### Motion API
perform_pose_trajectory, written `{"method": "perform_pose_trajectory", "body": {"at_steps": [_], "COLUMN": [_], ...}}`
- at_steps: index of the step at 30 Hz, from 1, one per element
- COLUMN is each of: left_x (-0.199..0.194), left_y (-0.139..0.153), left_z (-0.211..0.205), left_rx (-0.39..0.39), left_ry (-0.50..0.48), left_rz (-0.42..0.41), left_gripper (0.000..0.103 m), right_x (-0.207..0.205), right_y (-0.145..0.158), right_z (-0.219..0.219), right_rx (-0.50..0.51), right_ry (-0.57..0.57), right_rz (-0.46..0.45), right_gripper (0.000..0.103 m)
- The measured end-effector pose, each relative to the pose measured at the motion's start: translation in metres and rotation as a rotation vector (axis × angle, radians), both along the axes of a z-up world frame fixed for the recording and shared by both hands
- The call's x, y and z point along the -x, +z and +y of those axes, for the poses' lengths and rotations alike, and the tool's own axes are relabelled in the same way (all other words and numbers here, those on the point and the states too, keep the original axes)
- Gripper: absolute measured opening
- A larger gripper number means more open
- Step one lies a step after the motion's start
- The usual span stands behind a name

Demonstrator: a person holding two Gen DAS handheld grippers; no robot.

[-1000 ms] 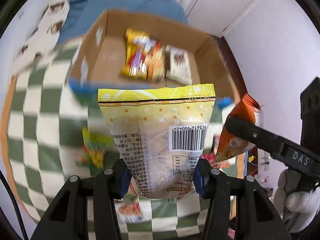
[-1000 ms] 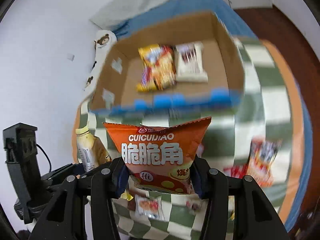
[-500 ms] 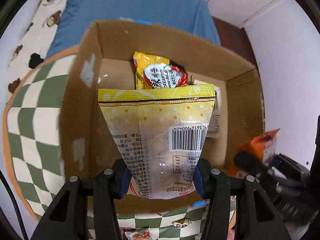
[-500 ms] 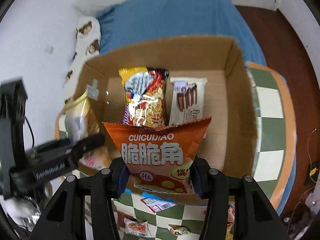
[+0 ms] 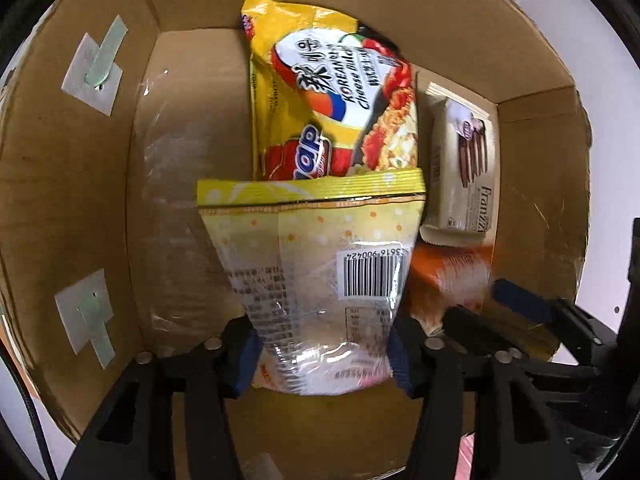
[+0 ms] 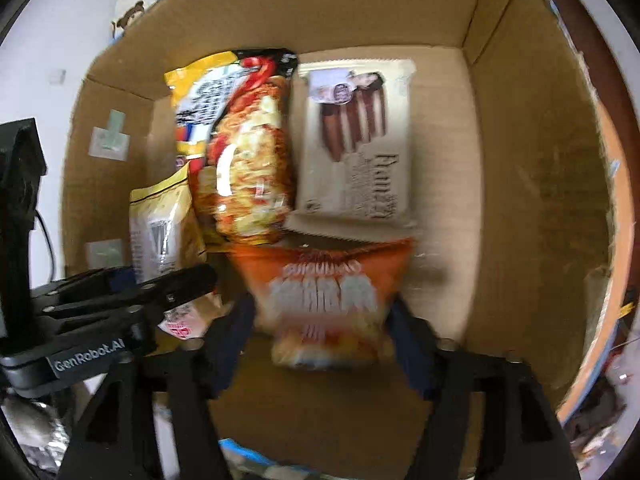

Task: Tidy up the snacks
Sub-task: 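Lower both packs into the box and open both tools, then withdraw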

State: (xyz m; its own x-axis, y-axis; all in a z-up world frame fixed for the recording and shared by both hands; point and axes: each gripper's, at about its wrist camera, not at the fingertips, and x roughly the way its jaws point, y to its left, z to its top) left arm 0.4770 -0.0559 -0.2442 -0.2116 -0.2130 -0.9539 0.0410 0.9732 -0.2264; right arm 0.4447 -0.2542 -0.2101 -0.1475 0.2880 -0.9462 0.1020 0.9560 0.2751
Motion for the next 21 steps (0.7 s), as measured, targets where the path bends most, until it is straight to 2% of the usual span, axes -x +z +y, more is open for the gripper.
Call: {"method": "perform_pose_trajectory", "body": {"at_steps": [1, 3, 4, 5, 10, 14, 17, 21], "left_x": [0.001, 0.003, 0.004, 0.005, 0.015, 0.032, 0.049, 0.078], "left_y": [0.000, 0.000, 0.002, 0.002, 0.023, 0.050, 0.066, 0.087], "left_z": [0.001, 0.004, 0.005, 0.007, 0.007, 0.009, 0.018, 0.024], "left_rx": [-0.007, -0.017, -0.011, 0.000, -0.018, -0.044, -0.066, -0.097], "left_ry": [-0.002, 0.000, 0.002, 0.003, 0.000, -0.001, 0.013, 0.029], "left_rz": [-0.008, -0.021, -0.029, -0.037, -0.101, -0.196, -0.287, -0.388], "left_gripper": [0.063, 0.079, 0.080, 0.080, 0.080, 0.080, 0.080, 0.080], "right_x": [0.001, 0.003, 0.003, 0.004, 0.009, 0.017, 0.029, 0.048], "right_y": [0.000, 0.000, 0.000, 0.000, 0.012, 0.030, 0.049, 0.074], "right_z": [-0.001, -0.005, -0.007, -0.008, -0.015, -0.017, -0.017, -0.017], "right_rx": [0.013, 0.021, 0.023, 0.024, 0.017, 0.054, 0.112, 0.138], "right_ry": [0.001, -0.009, -0.013, -0.013, -0.017, -0.008, -0.004, -0.013], "right_rz": [-0.003, -0.005, -0.006, -0.008, -0.052, -0.123, -0.208, -0.298], "right_gripper": [0.080, 0.087, 0.089, 0.092, 0.092, 0.092, 0.092, 0.092]}}
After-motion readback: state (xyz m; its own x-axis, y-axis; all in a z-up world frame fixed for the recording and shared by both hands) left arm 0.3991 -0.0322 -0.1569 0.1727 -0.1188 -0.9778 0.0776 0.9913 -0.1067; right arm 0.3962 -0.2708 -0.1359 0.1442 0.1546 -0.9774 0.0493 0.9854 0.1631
